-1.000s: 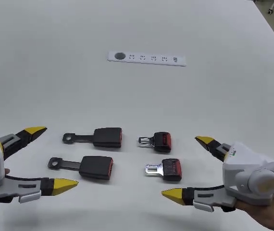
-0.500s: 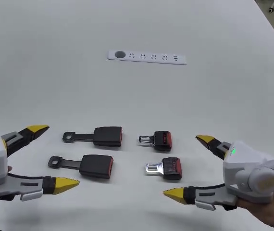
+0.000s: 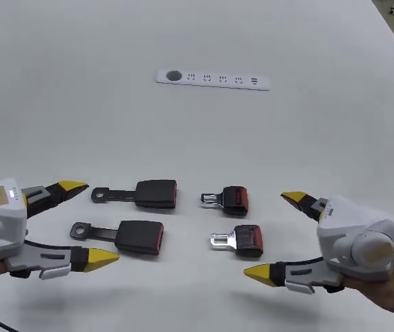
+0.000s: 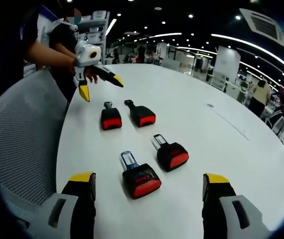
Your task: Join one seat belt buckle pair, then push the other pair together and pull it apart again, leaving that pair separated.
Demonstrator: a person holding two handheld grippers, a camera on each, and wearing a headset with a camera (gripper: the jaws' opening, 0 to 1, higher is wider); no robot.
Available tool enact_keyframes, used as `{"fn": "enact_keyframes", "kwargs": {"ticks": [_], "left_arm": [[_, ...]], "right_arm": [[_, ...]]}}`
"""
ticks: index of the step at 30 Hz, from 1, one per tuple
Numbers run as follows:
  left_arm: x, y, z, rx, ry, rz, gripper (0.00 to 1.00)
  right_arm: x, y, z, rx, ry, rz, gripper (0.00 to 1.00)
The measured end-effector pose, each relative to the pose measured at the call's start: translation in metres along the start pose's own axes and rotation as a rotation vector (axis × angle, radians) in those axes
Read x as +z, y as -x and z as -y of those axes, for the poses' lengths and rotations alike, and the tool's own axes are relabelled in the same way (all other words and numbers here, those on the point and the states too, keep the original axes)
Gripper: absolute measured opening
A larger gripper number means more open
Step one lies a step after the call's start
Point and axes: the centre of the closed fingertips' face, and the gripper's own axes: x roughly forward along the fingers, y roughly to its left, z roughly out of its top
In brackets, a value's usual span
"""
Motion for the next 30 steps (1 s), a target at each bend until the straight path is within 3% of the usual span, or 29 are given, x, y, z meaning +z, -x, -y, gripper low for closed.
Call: {"fn": "enact_keyframes", "kwargs": {"ticks": [14, 19, 30], "left_arm": [[-0.011, -0.021, 0.010, -0.119, -0.084, -0.111, 0.61], [-0.011, -0.029, 0.012, -0.160, -0.111, -0.136, 0.58], [-0.021, -0.039, 0.019, -0.259, -0.211, -0.243, 0.45]], "right_arm": [[-0.012, -0.009, -0.003, 0.080, 0.081, -0.067, 0.63], [-0.017, -0.012, -0.003, 0.110, 0.100, -0.082, 0.59], [-0.022, -0.016, -0.008, 0.178, 0.142, -0.107, 0.49]]}}
